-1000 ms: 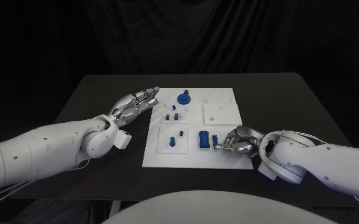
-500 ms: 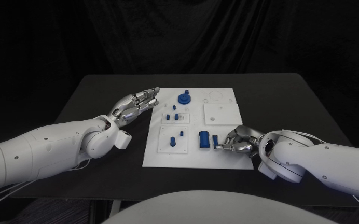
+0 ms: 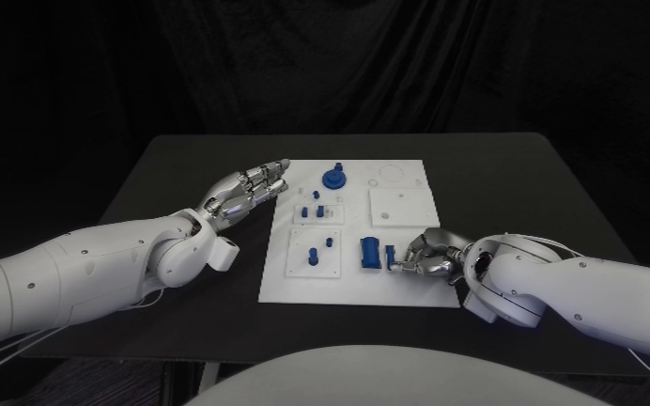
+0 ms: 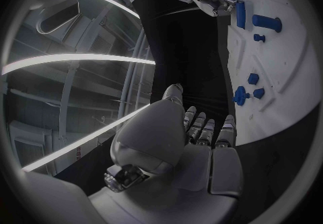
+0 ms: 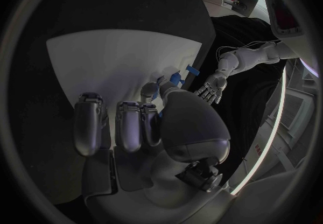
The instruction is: Assemble the parts on the task board
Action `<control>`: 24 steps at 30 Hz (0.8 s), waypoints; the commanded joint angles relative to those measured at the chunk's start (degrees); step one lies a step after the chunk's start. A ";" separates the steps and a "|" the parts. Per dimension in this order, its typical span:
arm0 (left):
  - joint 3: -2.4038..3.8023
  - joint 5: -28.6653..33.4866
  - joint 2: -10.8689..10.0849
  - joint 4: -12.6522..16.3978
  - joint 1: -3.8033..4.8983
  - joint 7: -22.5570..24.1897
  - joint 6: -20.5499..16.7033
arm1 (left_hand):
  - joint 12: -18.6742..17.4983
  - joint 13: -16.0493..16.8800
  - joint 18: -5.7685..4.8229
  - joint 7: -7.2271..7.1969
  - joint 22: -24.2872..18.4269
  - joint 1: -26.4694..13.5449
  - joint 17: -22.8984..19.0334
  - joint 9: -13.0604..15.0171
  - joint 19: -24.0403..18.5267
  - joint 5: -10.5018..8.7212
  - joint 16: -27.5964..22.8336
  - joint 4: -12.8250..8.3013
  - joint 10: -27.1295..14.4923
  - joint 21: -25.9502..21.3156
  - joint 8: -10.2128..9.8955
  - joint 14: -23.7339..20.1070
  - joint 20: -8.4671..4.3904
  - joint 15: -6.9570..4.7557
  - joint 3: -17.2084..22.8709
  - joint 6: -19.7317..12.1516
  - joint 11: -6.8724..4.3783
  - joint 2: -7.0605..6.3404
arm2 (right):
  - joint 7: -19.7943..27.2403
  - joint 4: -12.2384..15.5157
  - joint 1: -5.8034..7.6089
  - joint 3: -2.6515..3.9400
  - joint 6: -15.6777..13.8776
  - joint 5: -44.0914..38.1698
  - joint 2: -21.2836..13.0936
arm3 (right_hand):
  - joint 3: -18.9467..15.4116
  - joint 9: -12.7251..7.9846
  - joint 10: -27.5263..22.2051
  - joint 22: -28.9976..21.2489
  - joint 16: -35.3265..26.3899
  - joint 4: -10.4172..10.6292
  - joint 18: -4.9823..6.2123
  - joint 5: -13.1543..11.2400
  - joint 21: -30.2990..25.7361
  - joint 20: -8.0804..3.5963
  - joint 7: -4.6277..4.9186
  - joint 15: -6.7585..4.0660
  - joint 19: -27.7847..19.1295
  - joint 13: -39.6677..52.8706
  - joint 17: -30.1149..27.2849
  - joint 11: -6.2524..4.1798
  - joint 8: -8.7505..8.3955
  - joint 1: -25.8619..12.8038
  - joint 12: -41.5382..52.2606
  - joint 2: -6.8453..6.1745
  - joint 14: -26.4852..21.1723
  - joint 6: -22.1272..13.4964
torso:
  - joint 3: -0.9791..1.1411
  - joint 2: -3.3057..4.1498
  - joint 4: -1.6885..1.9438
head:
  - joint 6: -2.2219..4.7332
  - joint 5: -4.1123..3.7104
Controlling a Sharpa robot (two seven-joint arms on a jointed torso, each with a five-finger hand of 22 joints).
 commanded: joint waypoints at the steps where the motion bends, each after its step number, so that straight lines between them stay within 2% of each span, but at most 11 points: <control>1: 0.05 0.05 0.04 0.09 -0.08 0.78 0.62 | 0.23 0.07 0.58 0.51 0.08 0.27 -0.09 0.07 0.02 0.22 -0.27 -0.11 0.07 0.24 0.24 0.20 0.55 0.35 0.25 0.06 -0.12 -0.26 | -1.22 -0.14 -0.18 0.01 1.18 -0.29 0.10 | -0.06 0.16 6.06 11.73 0.11 -0.54 0.33 -0.53 0.25 -0.41 -0.05 -0.43 1.56 15.08 6.74 -0.53 0.34 0.91 0.15 0.00 4.31 0.60 | 0.00 0.01 0.00 | -0.01 0.08; 9: 0.05 0.05 0.04 0.10 -0.11 0.95 0.55 | 0.21 0.07 0.58 0.59 0.03 0.28 -0.09 0.07 0.01 0.24 -0.28 -0.16 0.07 0.24 0.25 0.19 0.59 0.40 0.30 0.05 -0.05 -0.27 | -0.97 0.27 -0.23 0.01 1.19 -0.32 -0.24 | 0.01 0.19 6.06 11.70 0.01 -2.24 0.35 -0.96 0.17 -0.53 -0.15 -0.54 1.50 15.08 6.52 -0.63 -0.07 3.06 0.15 -0.41 4.26 0.29 | 0.03 0.04 0.03 | -0.01 0.05; 12: 0.05 0.05 0.01 0.11 -0.13 1.23 0.37 | 0.21 0.07 0.58 0.59 -0.01 0.28 -0.10 0.07 -0.01 0.24 -0.29 -0.16 0.07 0.22 0.25 0.16 0.59 0.40 0.30 0.06 -0.04 -0.27 | -0.26 0.60 -0.24 0.01 0.25 -1.77 -0.61 | -0.29 0.03 6.06 11.75 0.05 -2.63 0.31 -1.36 0.33 -0.54 -0.09 -0.54 1.56 15.08 6.64 -0.59 -0.51 3.41 0.15 -0.89 4.28 -0.05 | 0.03 0.01 -0.02 | -0.01 0.21; 13: 0.05 0.05 -0.01 0.11 -0.14 1.35 0.28 | 0.21 0.07 0.58 0.59 -0.06 0.28 -0.11 0.07 -0.03 0.24 -0.29 -0.17 0.07 0.21 0.26 0.16 0.59 0.39 0.30 0.08 -0.04 -0.27 | 0.10 0.69 -0.24 0.01 -0.21 -2.49 -0.76 | -0.68 0.03 6.06 11.80 0.15 -2.76 0.26 -2.33 0.51 -0.53 -0.05 -0.52 1.64 15.08 6.89 -0.55 -0.55 3.46 0.15 -1.24 4.33 0.07 | 0.03 0.00 -0.03 | -0.01 0.30; 16: 0.05 0.05 -0.13 0.20 -0.15 1.96 -0.13 | 0.27 0.08 0.58 0.66 -0.30 0.31 -0.13 0.08 -0.16 0.28 -0.33 -0.24 0.09 0.11 0.30 0.09 0.45 0.23 0.35 0.20 -0.08 -0.32 | 2.01 1.00 -0.23 0.03 -2.54 -4.55 -1.33 | -1.55 -0.50 6.06 11.91 0.30 -2.68 0.18 -3.26 0.85 -0.52 0.04 -0.47 1.78 15.08 7.27 -0.50 -1.65 3.21 0.15 -2.06 4.41 -0.79 | 0.03 0.01 -0.05 | -0.01 0.54; 19: 0.05 -0.52 -0.46 0.46 -0.17 3.20 -1.08 | 0.40 0.09 0.62 0.64 -0.57 0.18 -0.16 0.10 -0.36 0.23 -0.35 -0.16 0.17 -0.01 0.42 0.04 -0.15 -0.19 0.37 0.46 -0.38 -0.40 | 5.93 1.64 -0.06 0.06 -7.41 -6.38 -2.27 | -2.90 -1.39 6.06 11.99 0.38 -1.88 0.12 -3.46 1.07 -0.53 0.12 -0.45 1.86 15.08 7.45 -0.44 -3.24 2.17 0.15 -3.06 4.45 -1.86 | 0.02 0.02 -0.09 | -0.01 0.77; 20: 0.05 -1.02 -0.63 0.63 -0.17 3.76 -1.61 | 0.45 0.10 0.64 0.52 -0.77 -0.01 -0.18 0.11 -0.49 0.18 -0.38 0.03 0.20 -0.10 0.47 -0.02 -0.61 -0.45 0.32 0.57 -0.57 -0.44 | 7.75 1.92 0.17 0.07 -9.56 -6.79 -2.67 | -3.87 -1.77 6.06 12.03 0.40 -0.83 0.09 -3.49 1.20 -0.55 0.15 -0.44 1.90 15.08 7.48 -0.41 -3.74 1.01 0.15 -3.59 4.45 -1.83 | 0.04 0.02 -0.09 | -0.01 0.79; 22: 0.06 -1.91 -0.97 1.14 -0.17 4.76 -2.77 | 0.52 0.10 0.68 0.35 -1.02 -0.29 -0.18 0.13 -0.66 0.11 -0.39 0.38 0.24 -0.20 0.58 -0.02 -1.36 -0.90 0.20 0.79 -0.94 -0.54 | 11.63 2.39 0.91 0.09 -13.63 -7.23 -3.47 | -4.91 -2.94 6.06 11.94 0.16 1.46 0.14 -3.49 0.98 -0.55 0.25 -0.38 1.77 15.08 6.88 -0.38 -5.27 -0.75 0.15 -3.62 4.32 -2.03 | 0.05 0.02 -0.11 | -0.01 0.87; 23: 0.06 -2.26 -1.16 1.50 -0.17 5.25 -3.40 | 0.57 0.10 0.69 0.37 -1.33 -0.54 -0.18 0.15 -0.85 -0.02 -0.39 0.77 0.25 -0.34 0.70 -0.02 -2.09 -1.37 0.05 1.10 -1.41 -0.64 | 13.96 2.61 1.44 0.09 -15.92 -7.33 -3.94 | -5.23 -3.45 6.06 11.89 -0.24 2.84 0.18 -3.47 0.83 -0.53 0.34 -0.34 1.68 15.08 5.88 -0.28 -5.86 -2.04 0.15 -2.98 4.10 -1.97 | 0.06 0.00 -0.14 | -0.01 0.98; 24: 0.07 -2.53 -1.32 1.89 -0.16 5.70 -3.96 | 0.64 0.10 0.69 0.52 -1.49 -0.67 -0.18 0.18 -0.95 -0.06 -0.39 1.10 0.28 -0.40 0.82 -0.02 -2.63 -1.74 -0.05 1.43 -1.75 -0.72 | 16.35 2.75 2.10 0.09 -18.14 -7.36 -4.39 | -5.51 -4.33 6.06 11.63 -0.72 3.67 0.33 -3.47 0.06 -0.34 0.35 -0.36 1.27 15.08 4.83 -0.20 -6.72 -1.80 0.15 -3.14 3.86 -1.56 | 0.07 -0.01 -0.13 | -0.01 1.11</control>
